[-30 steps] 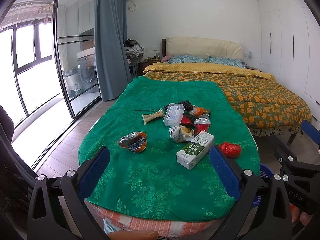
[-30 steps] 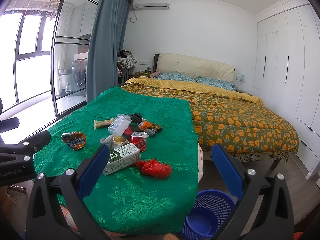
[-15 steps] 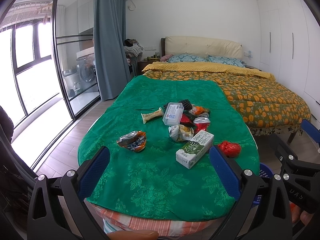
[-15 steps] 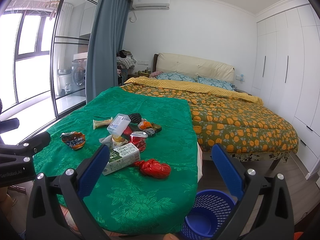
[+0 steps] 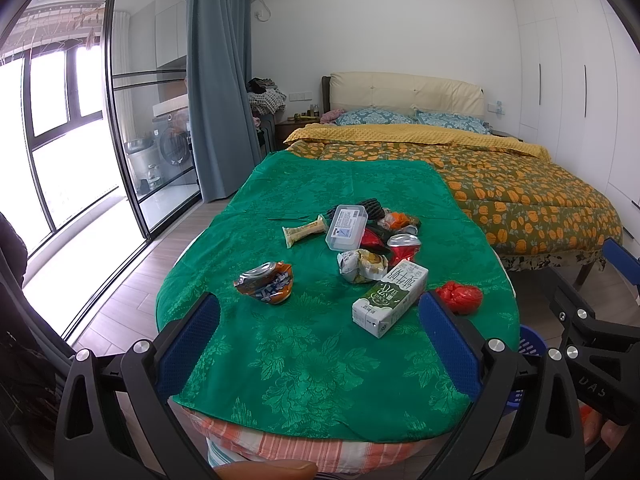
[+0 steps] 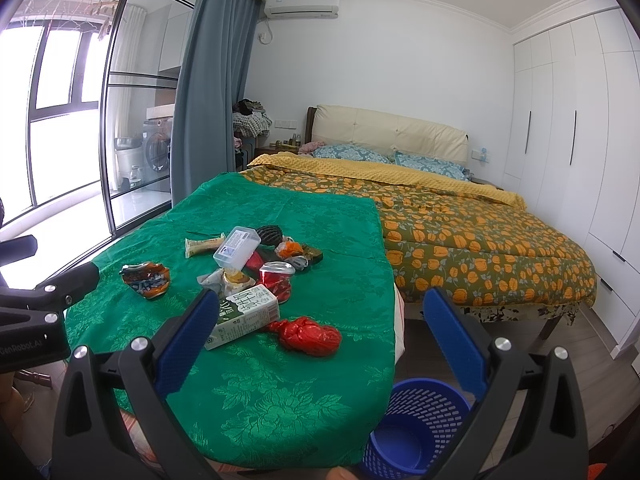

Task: Collect trash

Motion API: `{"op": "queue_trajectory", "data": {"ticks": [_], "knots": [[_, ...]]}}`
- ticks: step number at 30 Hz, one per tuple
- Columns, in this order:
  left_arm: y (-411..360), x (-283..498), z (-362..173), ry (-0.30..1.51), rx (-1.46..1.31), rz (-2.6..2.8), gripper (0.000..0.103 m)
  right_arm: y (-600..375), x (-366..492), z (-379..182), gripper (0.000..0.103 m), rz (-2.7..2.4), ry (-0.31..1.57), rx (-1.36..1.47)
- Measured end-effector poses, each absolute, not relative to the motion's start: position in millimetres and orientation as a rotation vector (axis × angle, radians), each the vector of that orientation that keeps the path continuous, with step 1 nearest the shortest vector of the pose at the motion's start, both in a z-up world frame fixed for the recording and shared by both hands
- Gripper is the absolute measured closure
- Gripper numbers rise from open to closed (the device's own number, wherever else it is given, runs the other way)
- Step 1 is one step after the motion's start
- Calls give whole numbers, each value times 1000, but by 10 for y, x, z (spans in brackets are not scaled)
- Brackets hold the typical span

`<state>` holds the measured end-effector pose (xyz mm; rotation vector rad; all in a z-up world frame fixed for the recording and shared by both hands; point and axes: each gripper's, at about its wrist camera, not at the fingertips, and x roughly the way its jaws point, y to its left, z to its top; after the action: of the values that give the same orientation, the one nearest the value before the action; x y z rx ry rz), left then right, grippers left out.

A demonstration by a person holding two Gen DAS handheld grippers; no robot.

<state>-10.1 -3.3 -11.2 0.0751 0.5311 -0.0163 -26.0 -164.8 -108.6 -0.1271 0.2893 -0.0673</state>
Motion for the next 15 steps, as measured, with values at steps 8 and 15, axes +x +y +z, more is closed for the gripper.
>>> {"op": "queue_trajectory", "data": {"ticks": [8,15], "knots": [[-33,-94,-104,531,75,-18,4,-1660,-252,-1086,5,-67,291,-126],[-35,-100,-111,531,75,-18,4,-1662,-247,-1083,5,-67,291,-126]]}}
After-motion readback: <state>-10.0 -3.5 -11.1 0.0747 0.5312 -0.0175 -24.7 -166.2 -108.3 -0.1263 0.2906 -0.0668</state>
